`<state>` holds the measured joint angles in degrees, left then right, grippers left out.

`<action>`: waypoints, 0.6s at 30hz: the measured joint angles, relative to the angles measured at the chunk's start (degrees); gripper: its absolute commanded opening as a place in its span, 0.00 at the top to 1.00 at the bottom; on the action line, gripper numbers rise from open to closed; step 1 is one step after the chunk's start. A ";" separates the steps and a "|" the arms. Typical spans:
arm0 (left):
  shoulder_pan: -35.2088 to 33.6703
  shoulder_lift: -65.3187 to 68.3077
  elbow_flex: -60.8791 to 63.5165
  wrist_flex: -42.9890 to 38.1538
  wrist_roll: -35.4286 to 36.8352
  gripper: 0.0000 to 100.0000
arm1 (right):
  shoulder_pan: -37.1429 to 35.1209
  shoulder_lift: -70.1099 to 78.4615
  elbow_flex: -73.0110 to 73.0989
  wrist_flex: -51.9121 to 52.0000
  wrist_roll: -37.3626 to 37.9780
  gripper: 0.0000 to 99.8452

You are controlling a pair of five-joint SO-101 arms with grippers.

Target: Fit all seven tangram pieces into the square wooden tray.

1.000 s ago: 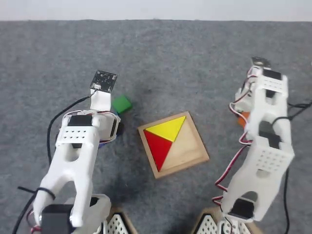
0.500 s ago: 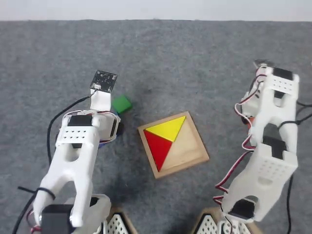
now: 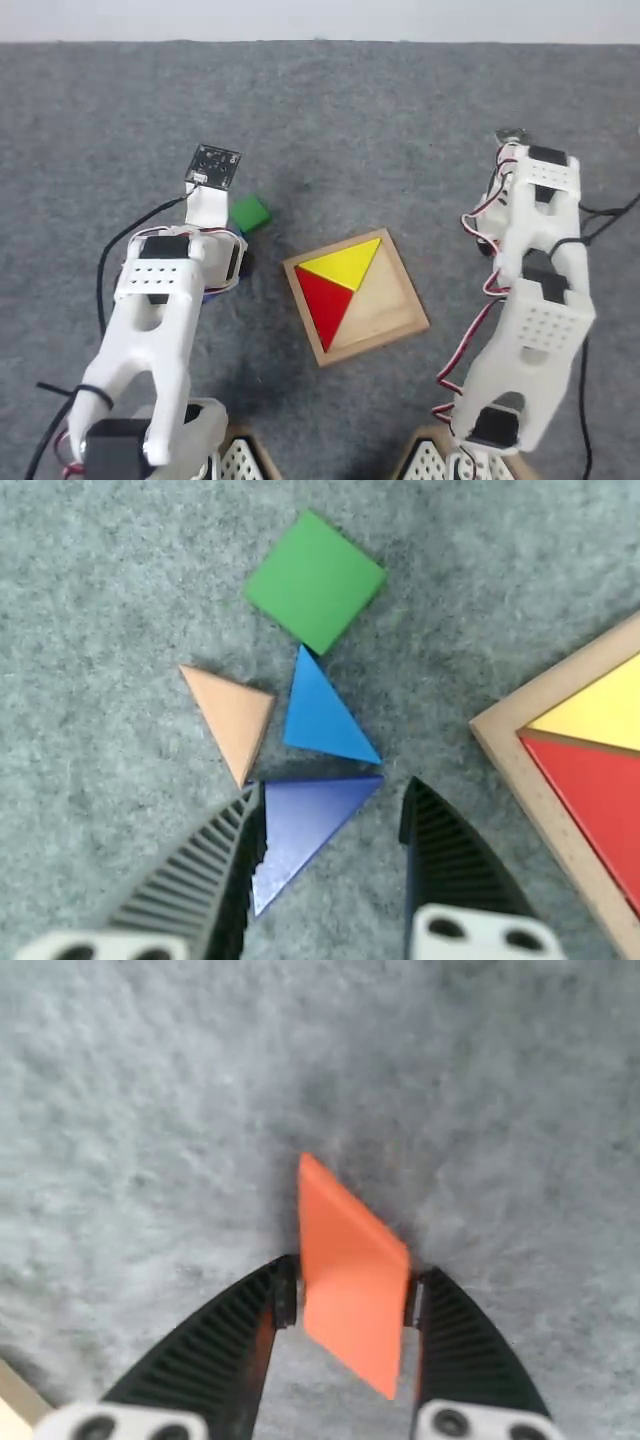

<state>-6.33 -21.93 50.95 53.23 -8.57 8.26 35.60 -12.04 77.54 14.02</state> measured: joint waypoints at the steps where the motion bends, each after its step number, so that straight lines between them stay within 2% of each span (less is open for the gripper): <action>1: 0.00 0.00 0.00 0.00 0.00 0.79 | -0.70 0.00 0.00 0.00 0.00 0.85; 6: 0.00 0.00 0.00 0.00 0.00 0.79 | -1.05 0.00 0.00 -0.09 0.00 0.85; 13: 0.00 0.00 0.00 0.00 0.00 0.79 | 3.34 0.09 0.18 -0.88 1.93 0.86; 18: 0.00 0.00 0.00 0.00 0.00 0.79 | 6.68 -1.05 0.88 -2.73 2.55 0.94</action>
<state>-6.33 -21.93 50.95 53.23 -8.57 14.95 34.55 -11.16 74.81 16.57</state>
